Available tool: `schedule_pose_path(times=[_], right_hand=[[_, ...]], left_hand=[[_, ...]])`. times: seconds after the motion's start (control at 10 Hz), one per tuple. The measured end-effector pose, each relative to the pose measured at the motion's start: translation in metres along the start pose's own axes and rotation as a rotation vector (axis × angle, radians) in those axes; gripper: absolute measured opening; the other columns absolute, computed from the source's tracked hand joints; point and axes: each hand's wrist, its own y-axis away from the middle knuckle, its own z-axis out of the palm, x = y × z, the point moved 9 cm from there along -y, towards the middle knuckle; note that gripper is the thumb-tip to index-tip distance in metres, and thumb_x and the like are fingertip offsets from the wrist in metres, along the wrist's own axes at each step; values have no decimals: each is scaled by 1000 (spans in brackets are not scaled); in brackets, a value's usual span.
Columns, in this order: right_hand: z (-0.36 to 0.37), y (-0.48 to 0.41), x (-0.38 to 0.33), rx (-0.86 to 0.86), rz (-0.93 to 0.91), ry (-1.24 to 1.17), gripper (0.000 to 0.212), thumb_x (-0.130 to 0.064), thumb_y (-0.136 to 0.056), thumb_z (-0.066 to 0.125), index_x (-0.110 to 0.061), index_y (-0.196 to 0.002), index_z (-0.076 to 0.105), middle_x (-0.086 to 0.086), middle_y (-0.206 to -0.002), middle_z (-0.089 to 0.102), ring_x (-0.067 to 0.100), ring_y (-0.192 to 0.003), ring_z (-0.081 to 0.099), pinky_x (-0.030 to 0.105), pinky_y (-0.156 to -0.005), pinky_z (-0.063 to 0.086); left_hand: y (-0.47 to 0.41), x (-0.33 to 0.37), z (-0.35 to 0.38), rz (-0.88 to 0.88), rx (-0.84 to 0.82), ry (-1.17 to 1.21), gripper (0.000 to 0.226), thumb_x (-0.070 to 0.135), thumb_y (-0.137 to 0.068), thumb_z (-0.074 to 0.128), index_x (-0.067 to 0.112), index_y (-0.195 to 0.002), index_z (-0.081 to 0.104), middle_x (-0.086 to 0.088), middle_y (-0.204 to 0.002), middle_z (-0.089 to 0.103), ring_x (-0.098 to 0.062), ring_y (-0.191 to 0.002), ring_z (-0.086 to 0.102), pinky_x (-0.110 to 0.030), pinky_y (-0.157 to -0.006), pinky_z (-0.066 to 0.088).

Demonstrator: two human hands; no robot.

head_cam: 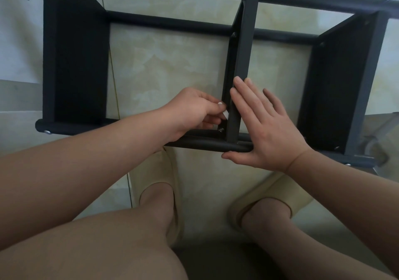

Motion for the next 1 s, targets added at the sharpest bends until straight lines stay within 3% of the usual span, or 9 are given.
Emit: schedule_pose_path(times=[0.5, 1.0], right_hand=[[-2, 0, -1, 4, 0, -15, 115, -82, -82, 49, -3, -160, 17, 11, -170, 6, 26, -157, 2, 56, -123, 18], [-2, 0, -1, 6, 1, -9, 116, -81, -82, 50, -3, -160, 17, 11, -170, 6, 26, -157, 3, 57, -123, 18]], left_hand=[[1, -2, 6, -47, -85, -46, 15, 14, -101, 57, 8, -90, 66, 1, -69, 73, -11, -69, 68, -22, -64, 58], [6, 1, 2, 18, -160, -280, 20, 9, -103, 51, 10, -88, 64, -4, -84, 73, -15, -81, 66, -27, -80, 56]])
